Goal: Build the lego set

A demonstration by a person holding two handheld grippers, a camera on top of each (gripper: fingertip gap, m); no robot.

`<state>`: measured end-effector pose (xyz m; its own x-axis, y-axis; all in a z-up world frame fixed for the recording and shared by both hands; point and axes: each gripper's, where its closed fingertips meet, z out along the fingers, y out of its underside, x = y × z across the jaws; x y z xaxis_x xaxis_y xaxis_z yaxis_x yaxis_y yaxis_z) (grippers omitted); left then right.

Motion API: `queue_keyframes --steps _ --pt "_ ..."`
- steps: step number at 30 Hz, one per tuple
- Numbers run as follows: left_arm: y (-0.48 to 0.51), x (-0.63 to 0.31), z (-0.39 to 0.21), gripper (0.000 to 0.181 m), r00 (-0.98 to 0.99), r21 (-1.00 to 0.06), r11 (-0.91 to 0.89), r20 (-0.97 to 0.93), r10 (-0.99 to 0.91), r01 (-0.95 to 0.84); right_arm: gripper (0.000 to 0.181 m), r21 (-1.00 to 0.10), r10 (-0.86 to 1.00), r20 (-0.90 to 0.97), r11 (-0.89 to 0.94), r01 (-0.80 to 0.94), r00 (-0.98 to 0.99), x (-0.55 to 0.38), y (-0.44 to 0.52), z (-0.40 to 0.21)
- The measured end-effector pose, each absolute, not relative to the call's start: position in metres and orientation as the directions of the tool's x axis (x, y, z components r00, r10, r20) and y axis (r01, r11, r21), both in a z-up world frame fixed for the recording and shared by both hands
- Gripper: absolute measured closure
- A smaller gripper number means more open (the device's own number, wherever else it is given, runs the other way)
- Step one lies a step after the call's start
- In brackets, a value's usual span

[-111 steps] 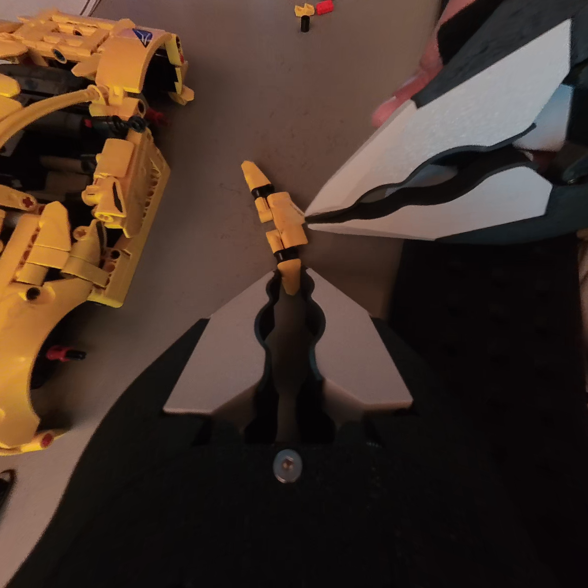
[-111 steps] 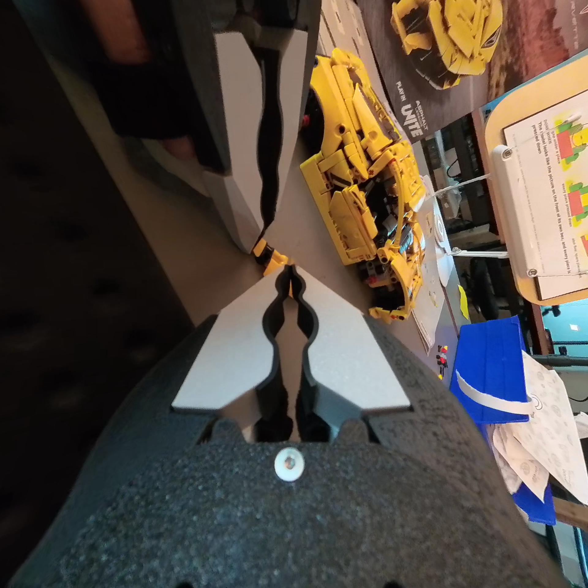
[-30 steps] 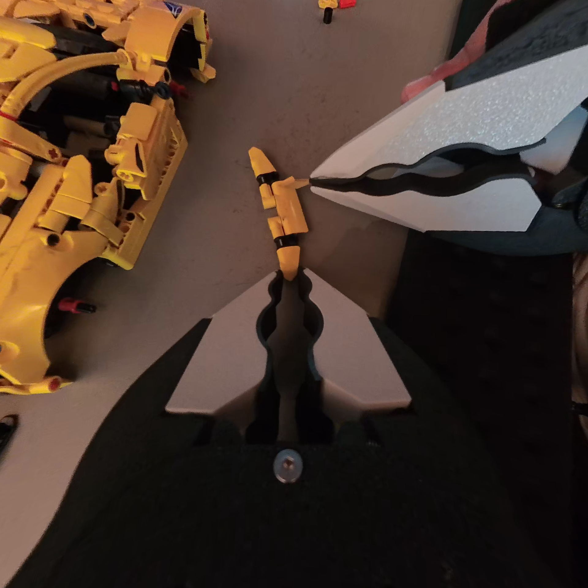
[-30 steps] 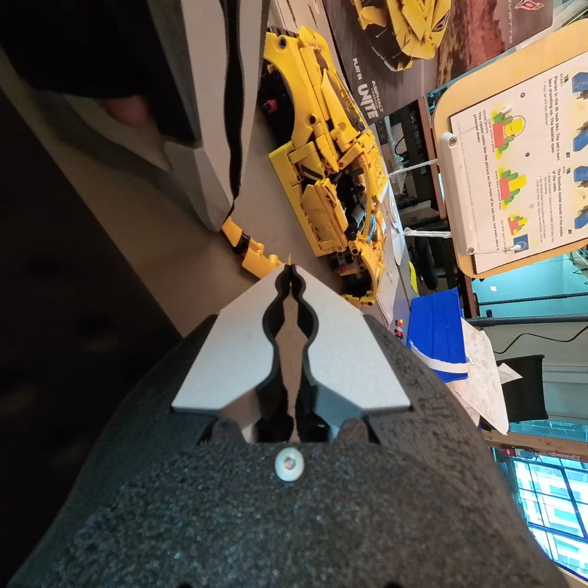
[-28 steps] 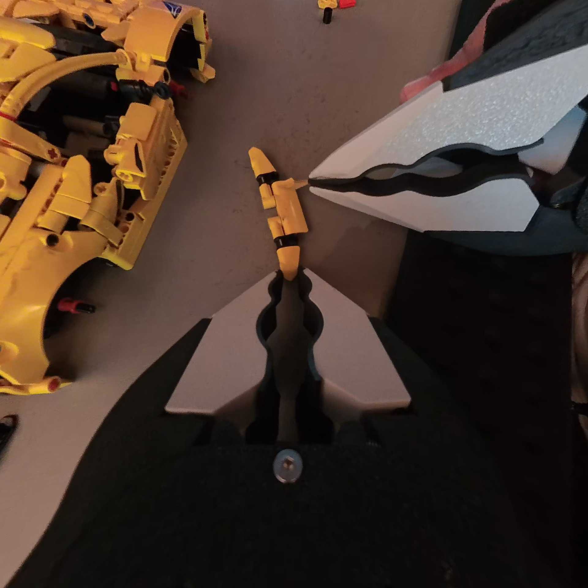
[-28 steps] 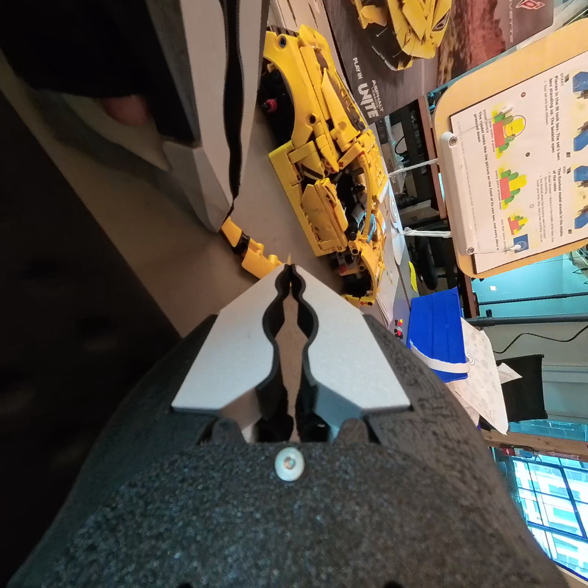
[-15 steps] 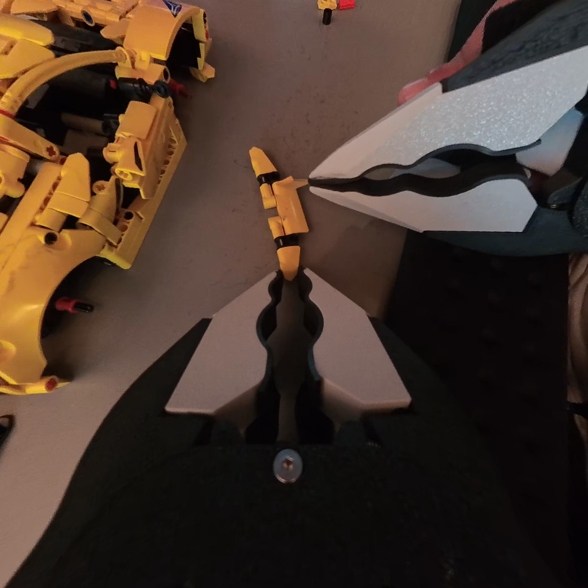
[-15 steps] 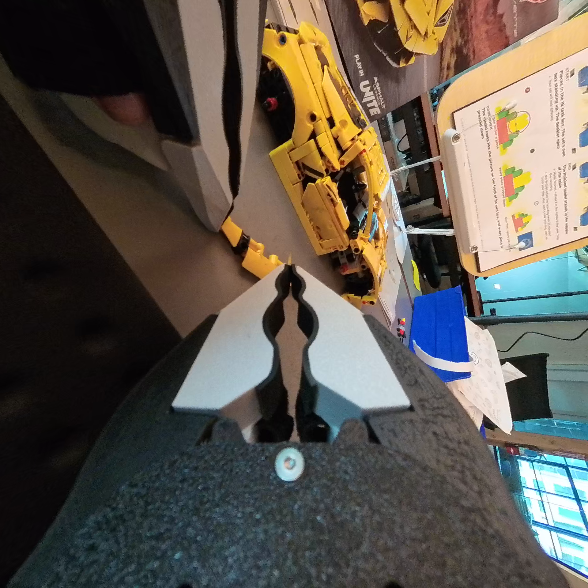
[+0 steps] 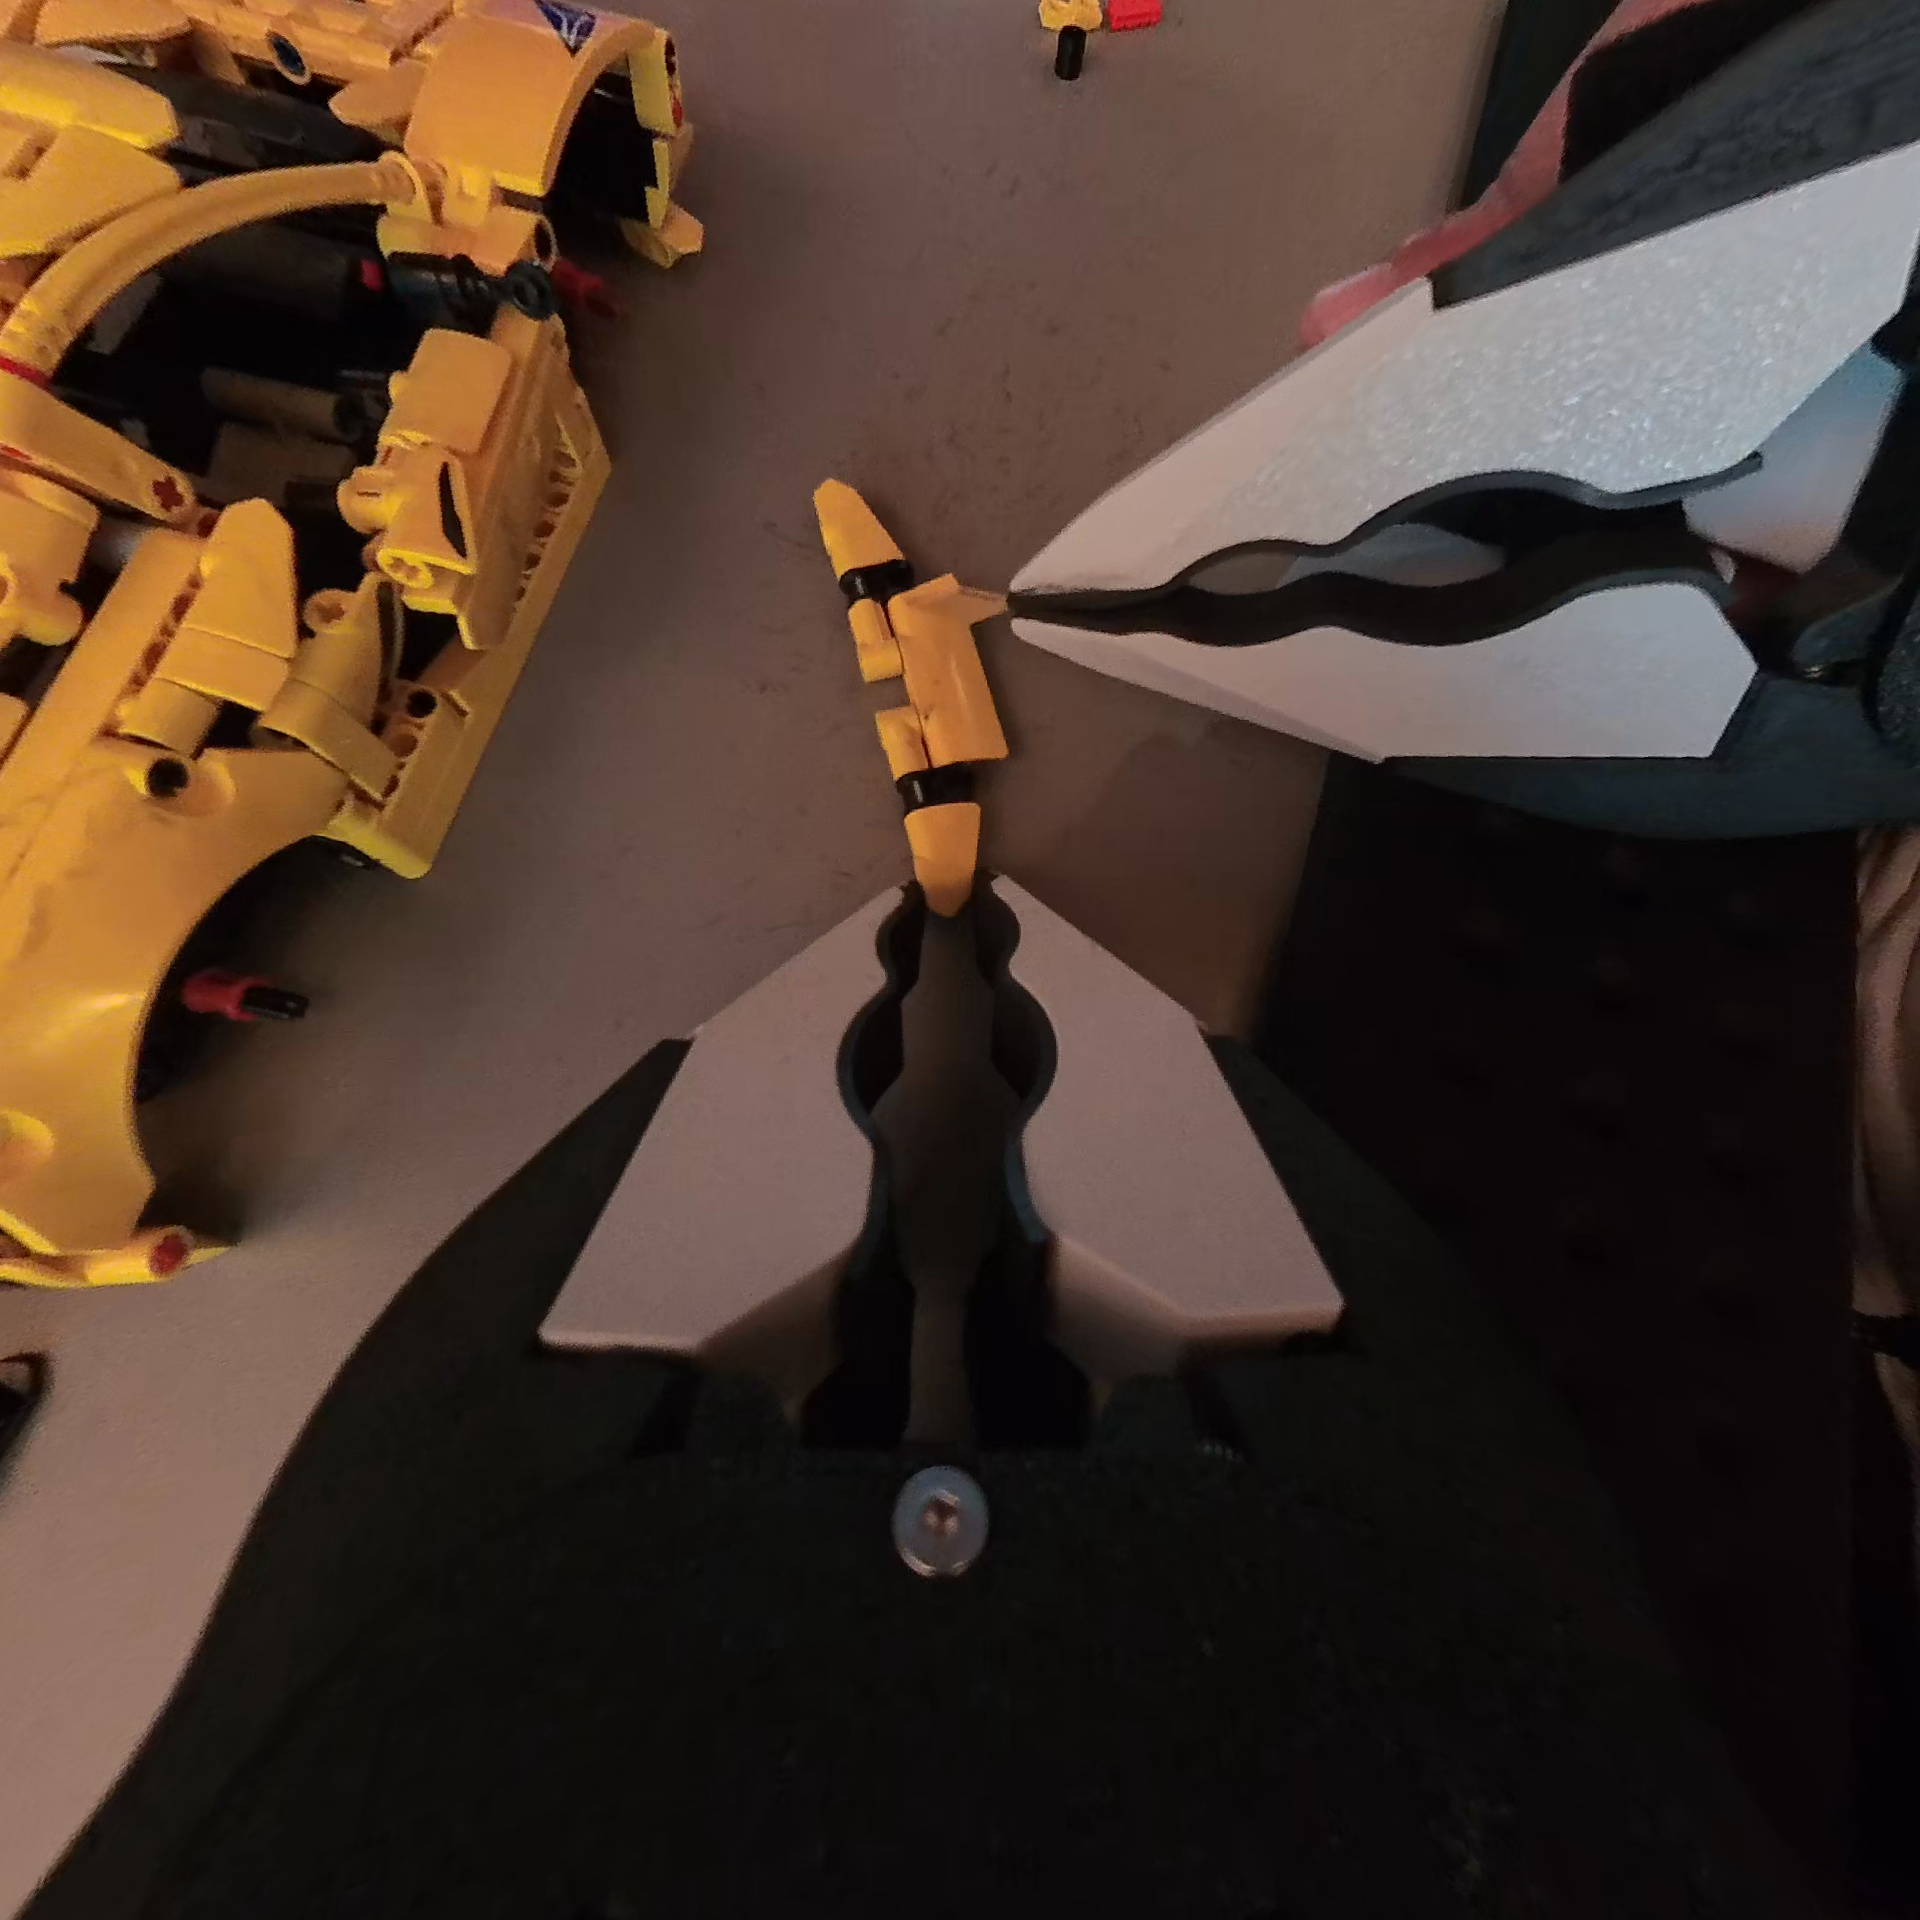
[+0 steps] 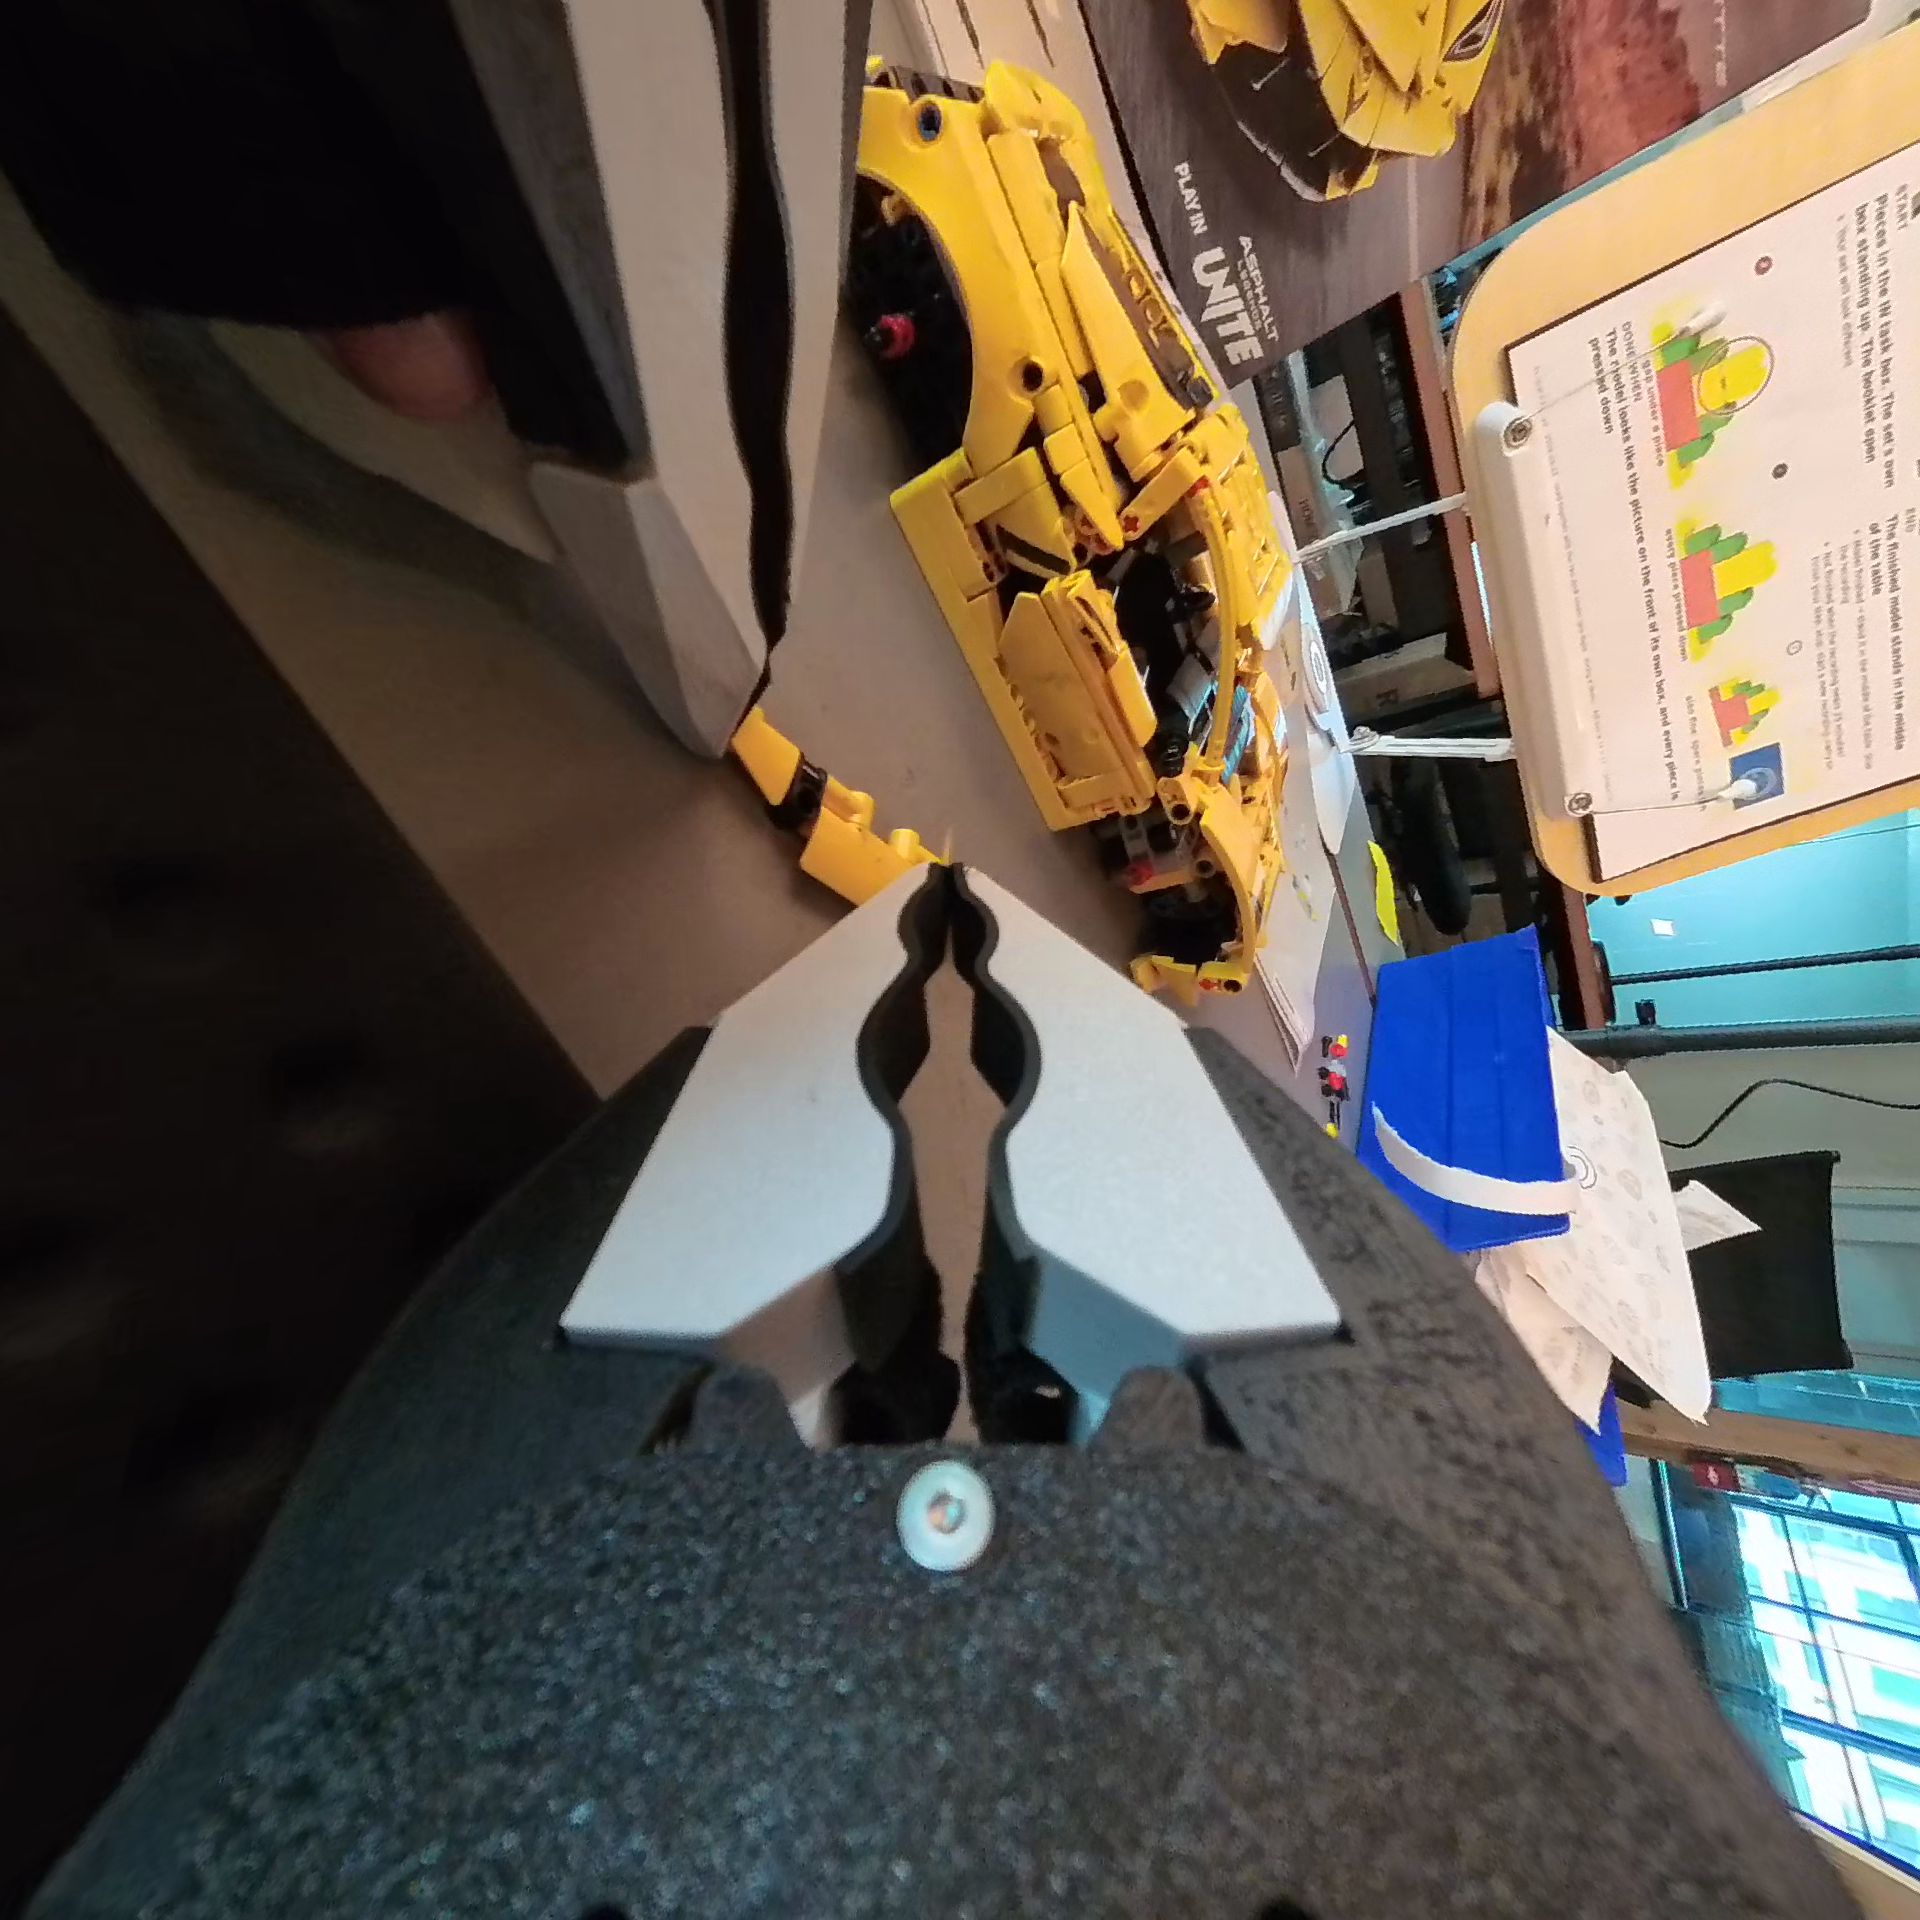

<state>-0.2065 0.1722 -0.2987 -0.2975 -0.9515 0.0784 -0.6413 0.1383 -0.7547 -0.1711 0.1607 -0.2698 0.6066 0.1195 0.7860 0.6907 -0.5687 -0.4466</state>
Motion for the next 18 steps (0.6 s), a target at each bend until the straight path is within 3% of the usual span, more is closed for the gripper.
queue_keyframes --steps 18 --pt "0.1707 -0.2051 -0.2985 0.172 -0.275 -0.752 0.122 0.082 -0.958 -0.648 0.181 -0.476 0.111 0.76 -0.575 0.665 0.641 -0.1702 0.161 -0.2692"
